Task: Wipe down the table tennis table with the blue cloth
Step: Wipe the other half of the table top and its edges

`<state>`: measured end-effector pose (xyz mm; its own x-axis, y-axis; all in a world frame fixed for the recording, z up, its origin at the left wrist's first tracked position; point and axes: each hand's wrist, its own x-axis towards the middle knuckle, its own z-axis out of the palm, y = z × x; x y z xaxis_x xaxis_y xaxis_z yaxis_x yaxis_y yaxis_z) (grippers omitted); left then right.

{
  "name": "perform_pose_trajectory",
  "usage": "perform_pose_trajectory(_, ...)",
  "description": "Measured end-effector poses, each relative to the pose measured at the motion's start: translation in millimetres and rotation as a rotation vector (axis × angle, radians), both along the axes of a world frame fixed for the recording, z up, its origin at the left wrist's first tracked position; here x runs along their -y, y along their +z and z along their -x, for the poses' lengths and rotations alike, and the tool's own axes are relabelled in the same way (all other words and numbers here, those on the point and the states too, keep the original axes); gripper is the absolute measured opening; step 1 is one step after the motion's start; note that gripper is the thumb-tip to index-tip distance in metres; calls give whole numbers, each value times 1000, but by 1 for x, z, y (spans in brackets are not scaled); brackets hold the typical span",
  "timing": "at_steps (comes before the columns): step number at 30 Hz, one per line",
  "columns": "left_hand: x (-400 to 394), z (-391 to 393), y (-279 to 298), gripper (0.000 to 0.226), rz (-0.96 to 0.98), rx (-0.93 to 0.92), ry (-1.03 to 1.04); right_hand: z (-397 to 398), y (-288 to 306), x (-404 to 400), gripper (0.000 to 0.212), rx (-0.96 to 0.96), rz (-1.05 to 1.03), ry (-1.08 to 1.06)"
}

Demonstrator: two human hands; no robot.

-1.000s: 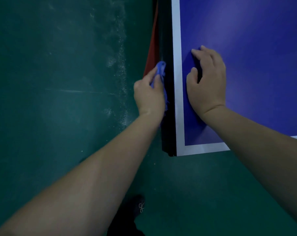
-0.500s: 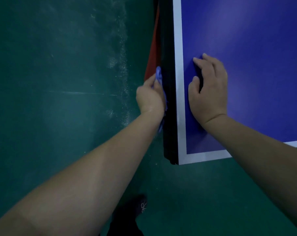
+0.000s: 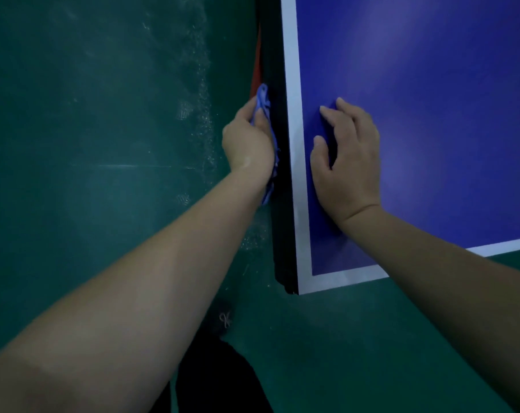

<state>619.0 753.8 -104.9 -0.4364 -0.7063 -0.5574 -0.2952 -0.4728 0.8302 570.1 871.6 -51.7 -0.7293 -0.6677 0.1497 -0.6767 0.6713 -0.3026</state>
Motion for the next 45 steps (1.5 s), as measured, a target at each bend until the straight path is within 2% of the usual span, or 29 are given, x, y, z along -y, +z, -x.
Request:
perform_pose_trajectory(3, -29, -27, 6, 33, -31, 44, 11, 0, 0, 1, 41, 7, -3, 16)
perform_pose_trajectory(6, -44, -38, 20, 33, 72, -19, 32, -1, 0, 2, 42, 36, 11, 30)
perform_pose_trajectory(9, -18, -13, 23, 34, 160, -118, 33, 0, 0, 3, 41, 38, 36, 42)
perform_pose_trajectory(11, 9, 8, 19, 34, 174, -98, 21, 1, -1, 1, 41, 44, 42, 42)
perform_pose_trajectory(14, 26, 19, 3, 35, 95, -29, -33, 4, 0, 2, 38, 75, 55, 36)
perform_pose_trajectory(17, 9, -1, -7, 35, 14, -34, -37, 22, 3, 16, 32, 69, 50, 40)
perform_pose_trajectory(20, -3, -8, 2, 35, 183, -95, -5, 53, 6, 46, 32, 36, 44, 5)
perform_pose_trajectory(22, 23, 16, 2, 35, 277, -137, 39, 75, 3, 71, 35, 29, 27, -40)
perform_pose_trajectory(25, 68, 60, -7, 35, 163, -152, 16, 108, 2, 113, 41, 24, -15, -78)
perform_pose_trajectory(27, 77, 68, -15, 35, 71, -76, 3, 133, 5, 142, 41, 3, -44, -77)
perform_pose_trajectory(29, 68, 59, -14, 35, 86, -62, -6, 159, 9, 171, 41, -16, -38, -93)
perform_pose_trajectory(31, 61, 51, 2, 36, 114, -135, 9, 182, 11, 197, 42, -27, -30, -122)
perform_pose_trajectory(35, 109, 98, 11, 37, 213, -160, 50, 202, 3, 227, 43, -31, -75, -70)
perform_pose_trajectory(38, 152, 135, -2, 36, 78, -153, 40, 204, -2, 230, 43, -42, -62, -91)
perform_pose_trajectory(41, 141, 123, -2, 38, -39, -135, 23, 203, -2, 229, 43, -29, -53, -121)
perform_pose_trajectory(45, 123, 102, 25, 39, 131, -191, 16, 202, -2, 227, 44, -17, -55, -130)
